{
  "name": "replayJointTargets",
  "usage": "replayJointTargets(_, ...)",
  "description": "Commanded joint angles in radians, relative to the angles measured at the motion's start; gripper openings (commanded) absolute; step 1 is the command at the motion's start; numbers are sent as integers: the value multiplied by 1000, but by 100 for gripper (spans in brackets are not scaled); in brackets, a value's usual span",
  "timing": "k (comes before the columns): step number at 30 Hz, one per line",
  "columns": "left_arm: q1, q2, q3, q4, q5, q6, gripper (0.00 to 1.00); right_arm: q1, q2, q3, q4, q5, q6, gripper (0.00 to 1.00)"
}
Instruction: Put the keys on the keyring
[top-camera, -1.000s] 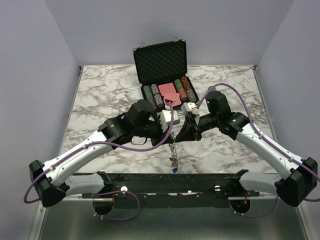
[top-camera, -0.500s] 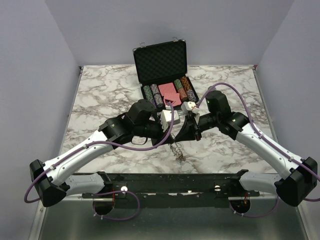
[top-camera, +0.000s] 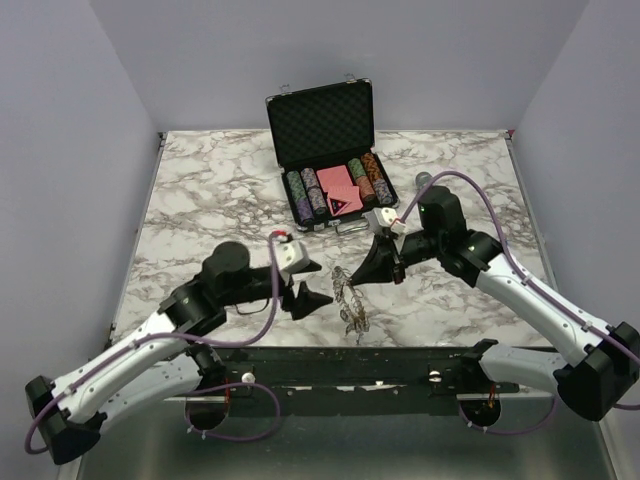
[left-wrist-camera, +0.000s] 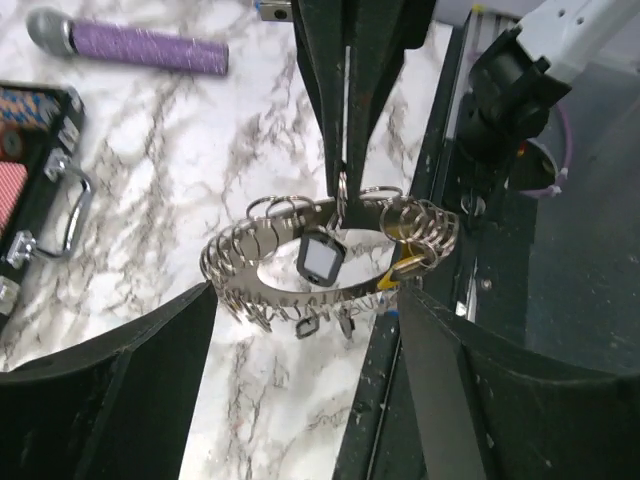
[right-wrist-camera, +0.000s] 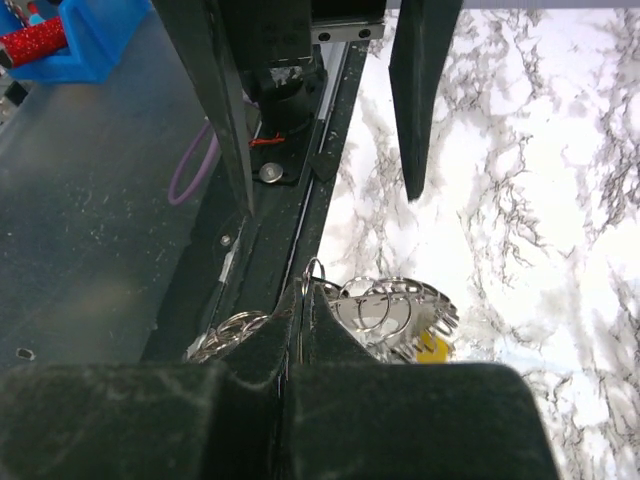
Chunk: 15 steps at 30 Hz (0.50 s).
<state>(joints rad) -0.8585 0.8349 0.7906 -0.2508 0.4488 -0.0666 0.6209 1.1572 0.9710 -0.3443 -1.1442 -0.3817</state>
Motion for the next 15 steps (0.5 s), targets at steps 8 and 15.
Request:
replayJointTargets(8,3,-341,-467,666,-58,149,83,0,-73,-113,332,-167,-5,0)
replayJointTargets(15,3,-260,-436,726,-7,228,73,0,-94,-147,321,-172,-91,0)
